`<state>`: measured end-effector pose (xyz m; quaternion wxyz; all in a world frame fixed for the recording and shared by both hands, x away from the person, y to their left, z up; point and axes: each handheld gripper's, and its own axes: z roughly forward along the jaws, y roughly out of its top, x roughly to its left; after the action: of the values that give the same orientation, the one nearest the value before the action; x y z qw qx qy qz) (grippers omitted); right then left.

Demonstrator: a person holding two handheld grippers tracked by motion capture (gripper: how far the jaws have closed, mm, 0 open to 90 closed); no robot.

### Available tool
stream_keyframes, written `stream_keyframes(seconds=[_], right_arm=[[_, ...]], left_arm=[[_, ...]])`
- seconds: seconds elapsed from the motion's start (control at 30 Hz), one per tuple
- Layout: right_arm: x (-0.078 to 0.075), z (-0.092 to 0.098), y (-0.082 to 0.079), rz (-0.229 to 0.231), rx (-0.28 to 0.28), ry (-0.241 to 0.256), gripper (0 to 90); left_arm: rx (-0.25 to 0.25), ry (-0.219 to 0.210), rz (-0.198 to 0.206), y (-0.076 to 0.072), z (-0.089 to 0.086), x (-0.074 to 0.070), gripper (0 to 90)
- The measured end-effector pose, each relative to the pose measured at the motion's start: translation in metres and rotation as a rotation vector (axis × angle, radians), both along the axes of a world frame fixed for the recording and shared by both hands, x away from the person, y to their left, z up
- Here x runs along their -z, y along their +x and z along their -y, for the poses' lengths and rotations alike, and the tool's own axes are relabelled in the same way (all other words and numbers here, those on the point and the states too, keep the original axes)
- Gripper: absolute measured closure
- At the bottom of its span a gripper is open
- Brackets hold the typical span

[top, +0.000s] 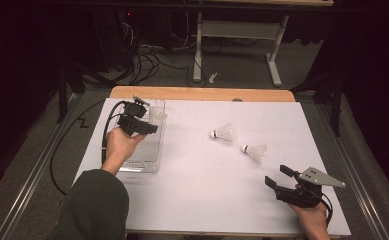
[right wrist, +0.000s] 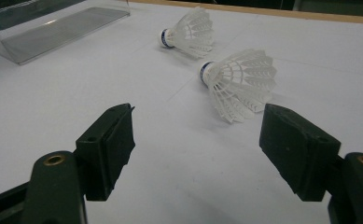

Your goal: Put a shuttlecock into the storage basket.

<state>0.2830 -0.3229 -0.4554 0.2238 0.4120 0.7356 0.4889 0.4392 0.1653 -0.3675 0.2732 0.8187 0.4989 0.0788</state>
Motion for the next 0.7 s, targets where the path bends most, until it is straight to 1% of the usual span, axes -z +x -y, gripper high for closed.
stream_keyframes(seconds=[0.27,0.4,0.53,0.7], right_arm=[[0.000,0.000,0.000,0.001,-0.002,-0.001,26.8],[0.000,0.000,0.000,0.000,-0.002,-0.001,26.8],[0.000,0.000,0.000,-0.001,-0.001,0.001,26.7],[0.000,0.000,0.000,-0.002,-0.002,0.001,26.7]], left_arm=[[-0.034,0.022,-0.002,0.008,-0.002,0.005,64.9],[-0.053,0.022,-0.007,0.012,-0.002,0.008,64.9],[-0.066,0.045,-0.015,0.016,-0.002,0.012,64.9],[-0.071,0.058,-0.026,0.020,0.000,0.015,64.9]])
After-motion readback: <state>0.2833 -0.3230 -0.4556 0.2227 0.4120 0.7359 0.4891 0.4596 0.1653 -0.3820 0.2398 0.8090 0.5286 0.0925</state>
